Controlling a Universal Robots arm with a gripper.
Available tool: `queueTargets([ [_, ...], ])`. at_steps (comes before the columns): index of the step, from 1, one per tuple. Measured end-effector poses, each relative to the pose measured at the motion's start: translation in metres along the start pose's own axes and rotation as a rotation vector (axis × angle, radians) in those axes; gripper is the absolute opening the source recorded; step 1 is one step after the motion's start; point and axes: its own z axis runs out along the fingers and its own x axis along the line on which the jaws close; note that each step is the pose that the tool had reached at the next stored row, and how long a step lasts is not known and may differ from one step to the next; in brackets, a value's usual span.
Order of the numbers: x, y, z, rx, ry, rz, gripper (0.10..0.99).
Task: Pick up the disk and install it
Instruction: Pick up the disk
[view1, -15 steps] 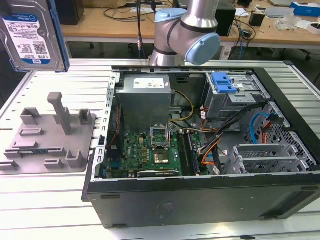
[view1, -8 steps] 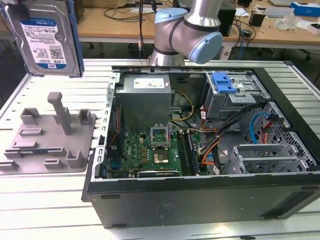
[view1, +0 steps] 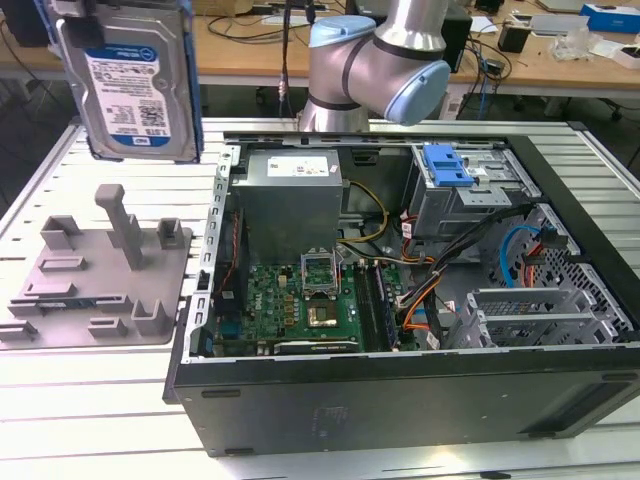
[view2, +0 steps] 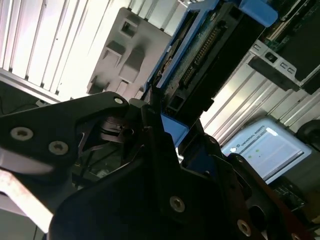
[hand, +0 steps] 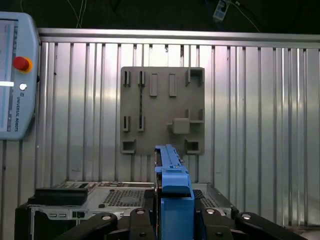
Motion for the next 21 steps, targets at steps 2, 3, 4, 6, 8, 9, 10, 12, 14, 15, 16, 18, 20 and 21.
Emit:
queueTargets([
  [2,0.0067,-0.019,-0.001,-0.005,-0.0001,0.0,0.369],
  [3,0.009,-0.0256,-0.0013,-0.006,-0.0001,0.0,0.369],
  [4,0.0106,-0.0303,-0.0016,-0.007,-0.0001,0.0,0.369],
  [6,0.0156,-0.045,-0.0023,-0.01,-0.0002,0.0,0.369],
  [8,0.0193,-0.0554,-0.0029,-0.011,0.0,0.0,0.369],
  [9,0.0214,-0.0612,-0.0032,-0.012,0.0004,0.0,0.369],
  [10,0.0229,-0.0655,-0.0034,-0.012,0.0008,0.0,0.369],
  [12,0.0268,-0.0774,-0.0041,-0.012,0.0022,0.0,0.369],
  [14,0.0309,-0.0904,-0.0048,-0.012,0.0027,0.0,0.369],
  [15,0.0323,-0.0948,-0.005,-0.012,0.0026,0.0,0.369],
  [16,0.0336,-0.0995,-0.0053,-0.012,0.0028,0.0,0.369],
  [18,0.0396,-0.1215,-0.0064,-0.012,0.0034,0.0,0.369],
  [20,0.0424,-0.1322,-0.007,-0.012,0.0036,0.0,0.369],
  [21,0.0441,-0.1388,-0.0073,-0.012,0.0036,0.0,0.369],
])
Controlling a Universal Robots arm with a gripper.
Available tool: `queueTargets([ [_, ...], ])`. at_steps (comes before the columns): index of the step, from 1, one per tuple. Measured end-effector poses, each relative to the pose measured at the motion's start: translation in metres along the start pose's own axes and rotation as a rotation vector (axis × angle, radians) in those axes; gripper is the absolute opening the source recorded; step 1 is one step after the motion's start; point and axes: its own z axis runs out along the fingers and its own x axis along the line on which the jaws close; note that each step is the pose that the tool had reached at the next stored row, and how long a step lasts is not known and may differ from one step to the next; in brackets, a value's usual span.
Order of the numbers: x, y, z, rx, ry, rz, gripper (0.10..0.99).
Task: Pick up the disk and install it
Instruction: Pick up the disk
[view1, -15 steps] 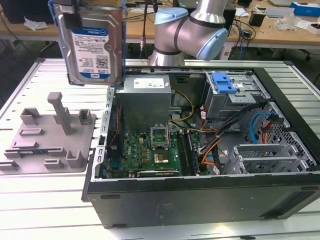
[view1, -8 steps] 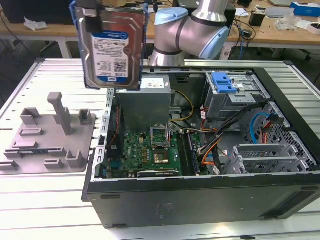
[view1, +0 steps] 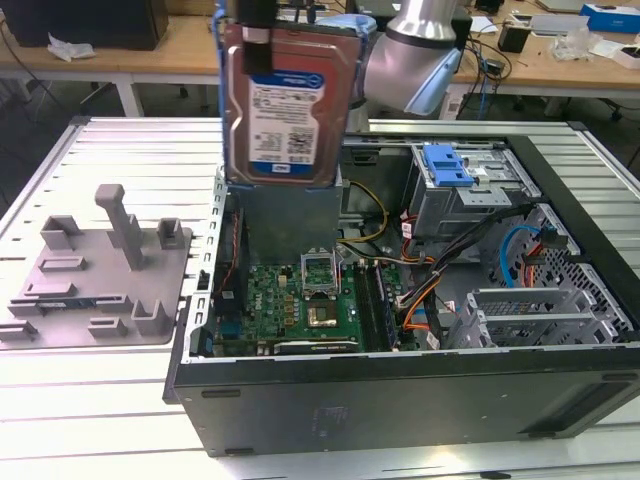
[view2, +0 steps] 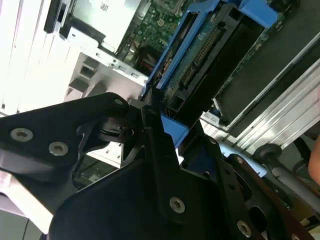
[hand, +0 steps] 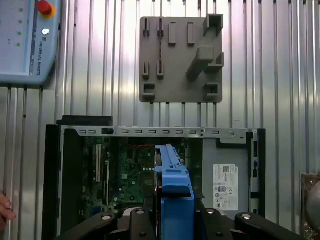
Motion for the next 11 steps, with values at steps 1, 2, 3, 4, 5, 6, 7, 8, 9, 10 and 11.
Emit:
queueTargets([
  [1,0.0012,-0.0046,-0.0003,0.0,0.0002,0.0,0.369],
  [2,0.0035,-0.0141,-0.001,0.0,0.0003,0.0,0.369],
  [3,0.0049,-0.0197,-0.0013,0.0,0.0004,0.0,0.369],
  [4,0.0061,-0.0244,-0.0017,0.0,0.0005,0.0,0.369],
  [5,0.0074,-0.03,-0.002,0.0,0.0004,0.0,0.369],
  [6,0.0086,-0.0353,-0.0024,0.0,0.0005,0.0,0.369],
  [7,0.0108,-0.047,-0.0031,0.0,0.0005,0.0,0.369],
  [8,0.0114,-0.0505,-0.0033,0.0,0.0004,0.0,0.369],
  [9,0.0119,-0.0536,-0.0036,0.0,0.0005,0.0,0.369],
  [10,0.0126,-0.0578,-0.0038,0.0,0.0004,0.0,0.369],
  [11,0.0129,-0.0602,-0.0039,0.0,0.0003,0.0,0.369],
])
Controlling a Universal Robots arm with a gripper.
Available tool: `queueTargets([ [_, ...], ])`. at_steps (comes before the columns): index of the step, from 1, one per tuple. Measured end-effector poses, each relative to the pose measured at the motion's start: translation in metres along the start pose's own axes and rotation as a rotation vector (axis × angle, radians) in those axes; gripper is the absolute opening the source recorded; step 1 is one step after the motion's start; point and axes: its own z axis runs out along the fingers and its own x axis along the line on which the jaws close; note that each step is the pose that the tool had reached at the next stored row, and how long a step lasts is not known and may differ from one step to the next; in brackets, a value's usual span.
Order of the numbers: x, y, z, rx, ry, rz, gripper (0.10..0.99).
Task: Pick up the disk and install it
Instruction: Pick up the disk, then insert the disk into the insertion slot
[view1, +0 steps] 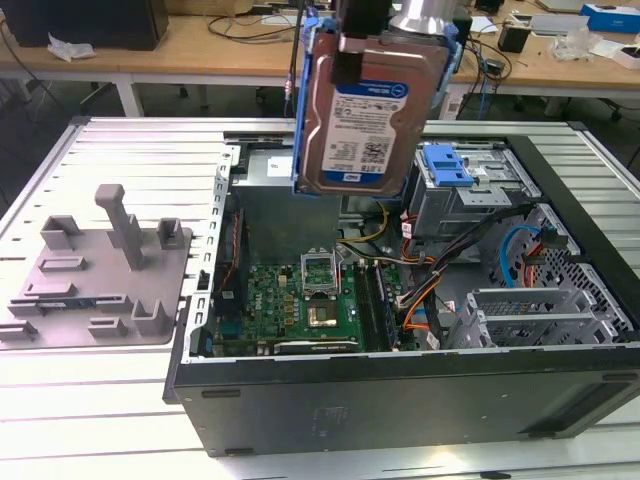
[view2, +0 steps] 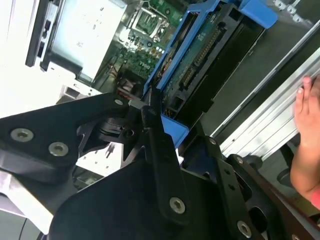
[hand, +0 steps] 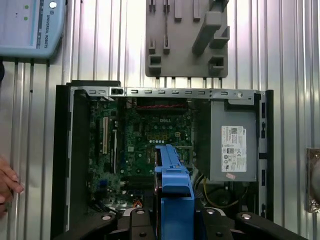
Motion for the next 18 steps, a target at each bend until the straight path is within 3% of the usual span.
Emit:
queueTargets([
  [3,0.0003,-0.0044,-0.0003,0.0,0.0,0.0,0.369],
  [18,0.0003,-0.0047,-0.0003,0.0,0.0001,-0.001,0.369],
])
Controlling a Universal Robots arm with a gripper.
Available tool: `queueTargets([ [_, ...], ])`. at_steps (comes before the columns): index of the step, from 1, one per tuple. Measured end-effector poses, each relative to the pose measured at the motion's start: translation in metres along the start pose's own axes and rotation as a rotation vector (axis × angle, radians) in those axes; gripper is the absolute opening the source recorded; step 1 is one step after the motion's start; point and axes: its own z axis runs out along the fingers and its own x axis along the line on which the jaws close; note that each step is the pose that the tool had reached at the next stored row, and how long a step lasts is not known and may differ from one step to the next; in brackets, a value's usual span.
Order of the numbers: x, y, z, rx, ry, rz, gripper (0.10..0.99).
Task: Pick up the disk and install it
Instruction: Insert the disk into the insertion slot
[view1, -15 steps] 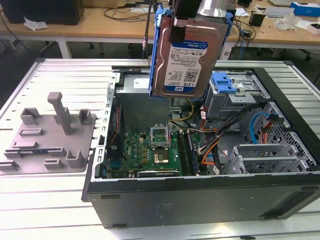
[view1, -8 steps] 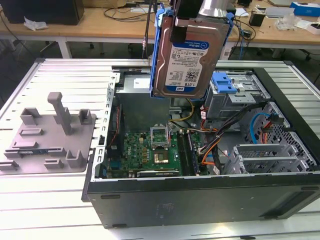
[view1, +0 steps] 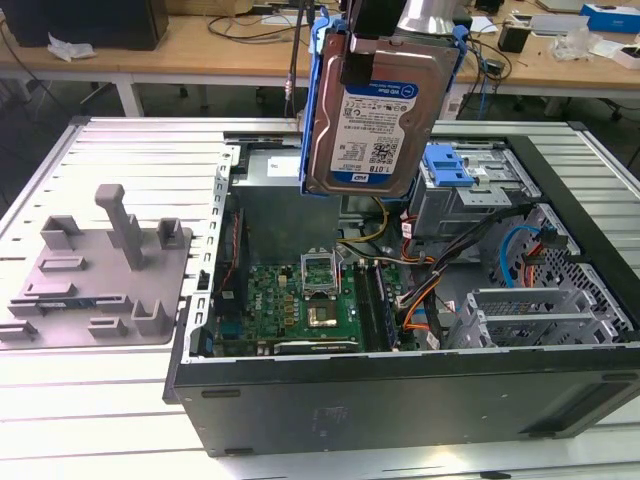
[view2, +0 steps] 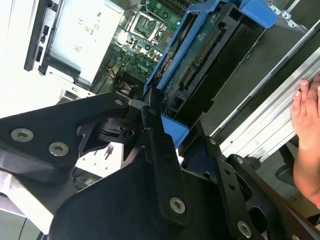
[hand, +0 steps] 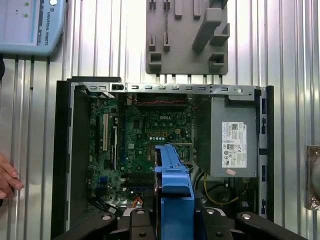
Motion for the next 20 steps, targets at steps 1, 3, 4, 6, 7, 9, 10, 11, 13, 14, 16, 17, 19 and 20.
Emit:
queueTargets([
  [1,0.0,0.0,0.0,0.0,0.0,0.0,0.369],
  [3,0.0,0.0,0.0,0.0,0.0,0.0,0.369],
  [4,0.0,0.0,0.0,0.0,0.0001,0.0,0.369],
  [6,0.0,0.0,0.0,0.0,0.0,0.0,0.369],
  [7,0.0,0.0,0.0,0.0,0.0,0.0,0.369],
  [9,0.0,0.0,0.0,0.0,0.0,0.0,0.369],
  [10,0.0,0.0,0.0,0.0,0.0,0.0,0.369],
  [11,0.0,0.0,0.0,0.0,0.0,-0.001,0.369],
  [13,0.0,0.0,0.0,0.0,-0.0001,-0.001,0.369],
  [14,0.0,-0.0001,0.0,0.001,-0.0002,-0.001,0.369],
  [16,0.001,-0.0002,0.0,0.017,0.0002,-0.001,0.369],
  [17,0.0021,-0.0004,-0.0001,0.022,0.0004,-0.001,0.369],
  [19,0.0046,-0.0012,-0.0001,0.025,0.0004,0.0,0.369],
  [20,0.0073,-0.0022,-0.0001,0.028,0.0005,0.0,0.369],
])
